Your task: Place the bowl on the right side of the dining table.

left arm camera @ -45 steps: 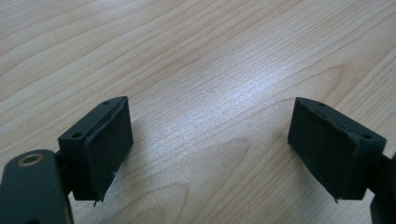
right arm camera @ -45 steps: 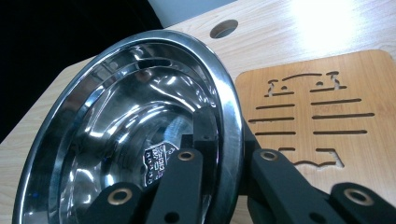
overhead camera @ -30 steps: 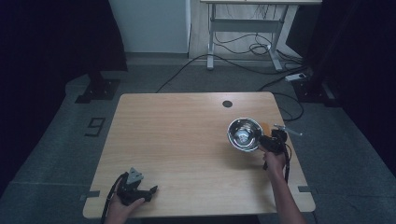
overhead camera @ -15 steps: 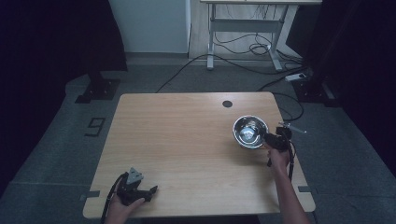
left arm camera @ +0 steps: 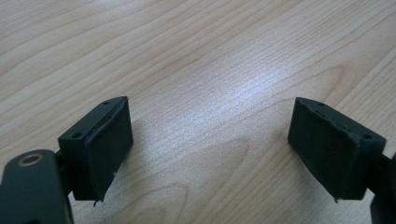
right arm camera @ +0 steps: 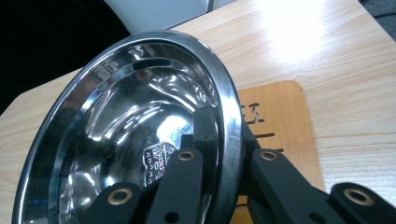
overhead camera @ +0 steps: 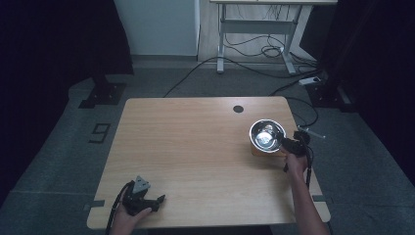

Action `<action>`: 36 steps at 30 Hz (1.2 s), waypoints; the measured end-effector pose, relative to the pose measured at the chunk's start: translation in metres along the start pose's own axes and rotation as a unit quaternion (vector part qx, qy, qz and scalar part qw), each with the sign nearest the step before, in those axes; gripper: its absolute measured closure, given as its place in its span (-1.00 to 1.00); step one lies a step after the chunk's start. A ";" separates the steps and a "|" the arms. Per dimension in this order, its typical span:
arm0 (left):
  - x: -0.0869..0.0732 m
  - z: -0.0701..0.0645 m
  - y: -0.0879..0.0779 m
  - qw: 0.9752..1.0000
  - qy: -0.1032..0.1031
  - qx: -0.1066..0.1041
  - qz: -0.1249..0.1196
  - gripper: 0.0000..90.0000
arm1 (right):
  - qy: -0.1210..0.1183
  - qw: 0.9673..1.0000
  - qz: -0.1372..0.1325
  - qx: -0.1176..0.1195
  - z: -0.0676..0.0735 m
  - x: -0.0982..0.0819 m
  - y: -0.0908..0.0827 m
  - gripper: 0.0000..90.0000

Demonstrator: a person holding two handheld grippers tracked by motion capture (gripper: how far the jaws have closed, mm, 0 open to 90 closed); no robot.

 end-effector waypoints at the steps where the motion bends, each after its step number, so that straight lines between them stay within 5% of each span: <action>1: 0.000 0.000 0.000 1.000 0.000 0.000 0.000 -0.70 | 0.000 1.000 0.000 -0.001 -0.001 0.000 0.001 0.91; 18: 0.000 0.000 0.000 1.000 -0.002 0.002 -0.002 -0.69 | 0.005 1.000 0.001 -0.014 -0.018 0.007 0.013 0.91; 36: 0.000 0.000 0.000 1.000 -0.002 0.003 -0.001 -0.69 | 0.010 0.999 0.036 -0.035 -0.032 -0.005 0.035 0.91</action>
Point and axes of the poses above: each handheld gripper's, and its own axes: y roughly forward along the jaws, x roughly out of its top, z roughly to its left, the point moved 3 cm from there along y, roughly forward along the jaws, and after that the axes turned 9 degrees about -y, right-handed, at the moved point
